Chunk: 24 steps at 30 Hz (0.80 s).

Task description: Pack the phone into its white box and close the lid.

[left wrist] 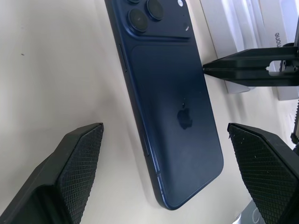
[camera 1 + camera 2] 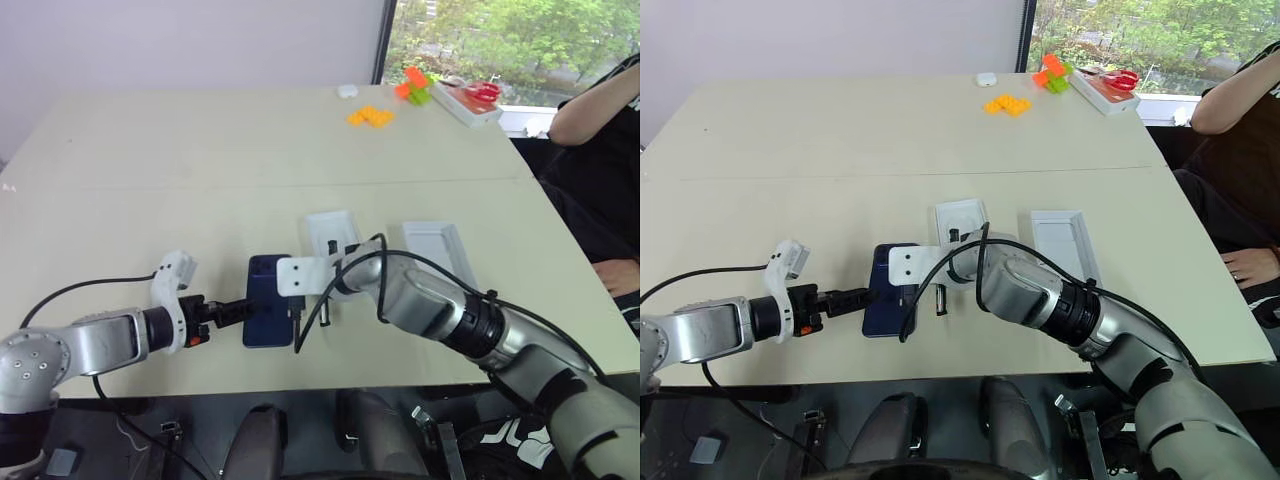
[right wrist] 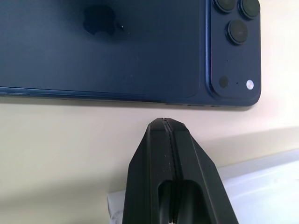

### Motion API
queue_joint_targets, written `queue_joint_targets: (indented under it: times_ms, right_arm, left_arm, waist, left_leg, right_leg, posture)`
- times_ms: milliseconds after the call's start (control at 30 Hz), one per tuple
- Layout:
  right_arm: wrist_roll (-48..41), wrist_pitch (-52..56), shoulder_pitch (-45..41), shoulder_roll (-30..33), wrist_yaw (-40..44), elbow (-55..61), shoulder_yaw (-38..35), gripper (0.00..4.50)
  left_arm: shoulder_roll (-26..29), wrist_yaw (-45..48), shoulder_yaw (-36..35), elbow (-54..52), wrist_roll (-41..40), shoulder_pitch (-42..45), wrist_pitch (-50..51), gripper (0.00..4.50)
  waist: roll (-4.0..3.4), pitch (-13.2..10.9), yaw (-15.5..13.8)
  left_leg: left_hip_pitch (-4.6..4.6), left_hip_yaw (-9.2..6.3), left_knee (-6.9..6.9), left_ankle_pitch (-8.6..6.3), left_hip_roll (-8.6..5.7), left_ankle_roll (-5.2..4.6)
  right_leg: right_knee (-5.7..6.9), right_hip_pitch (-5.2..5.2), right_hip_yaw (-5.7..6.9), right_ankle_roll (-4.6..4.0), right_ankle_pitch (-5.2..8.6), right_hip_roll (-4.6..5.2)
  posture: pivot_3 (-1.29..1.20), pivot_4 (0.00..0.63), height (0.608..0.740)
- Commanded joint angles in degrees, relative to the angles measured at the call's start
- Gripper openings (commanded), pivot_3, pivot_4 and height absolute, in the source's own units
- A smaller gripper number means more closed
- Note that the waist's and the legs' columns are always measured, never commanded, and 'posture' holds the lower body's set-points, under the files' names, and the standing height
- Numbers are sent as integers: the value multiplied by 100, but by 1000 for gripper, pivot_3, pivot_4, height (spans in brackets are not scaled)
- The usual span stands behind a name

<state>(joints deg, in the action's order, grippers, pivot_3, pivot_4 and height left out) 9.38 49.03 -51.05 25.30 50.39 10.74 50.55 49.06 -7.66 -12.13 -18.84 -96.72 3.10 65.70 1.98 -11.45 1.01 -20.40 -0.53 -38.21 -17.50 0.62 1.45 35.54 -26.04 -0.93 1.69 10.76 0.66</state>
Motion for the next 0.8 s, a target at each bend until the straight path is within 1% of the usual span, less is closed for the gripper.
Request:
queue_joint_targets:
  times_ms: [33,233,400,600,800]
  right_arm:
    - [83,-197,-40,-176,125,-85,29,6]
    - [-51,-417,161,-383,291,-72,-220,6]
    - [-75,-362,297,-524,327,-118,-391,6]
    - [-26,-314,409,-577,352,-63,-474,6]
    - [-16,-252,478,-617,343,-53,-529,6]
  left_arm:
    - [-33,-55,176,-1,-185,56,-44,4500]
    - [-59,-155,334,-22,-367,23,-131,4500]
    - [-142,-297,477,-52,-714,-3,-293,4500]
    - [-301,-556,637,-146,-1081,-40,-561,4500]
    - [-471,-613,630,-265,-1390,-99,-874,4500]
  waist:
    - [0,0,5]
    - [0,0,7]
    - [0,0,11]
    - [0,0,-8]
    - [0,1,-13]
  left_leg:
    - [0,0,0,0,0,0]
    - [0,0,1,0,1,0]
    - [0,0,1,0,3,0]
    - [3,0,1,0,2,0]
    - [4,-2,0,0,0,1]
  right_leg:
    - [0,0,0,0,0,0]
    - [0,0,0,-1,-1,0]
    - [0,-1,0,-2,-1,-1]
    - [-1,4,0,-2,0,1]
    - [-11,12,1,-3,2,2]
  posture:
    - [0,150,740]
    - [0,150,740]
    - [0,150,740]
    - [0,150,740]
    - [0,150,740]
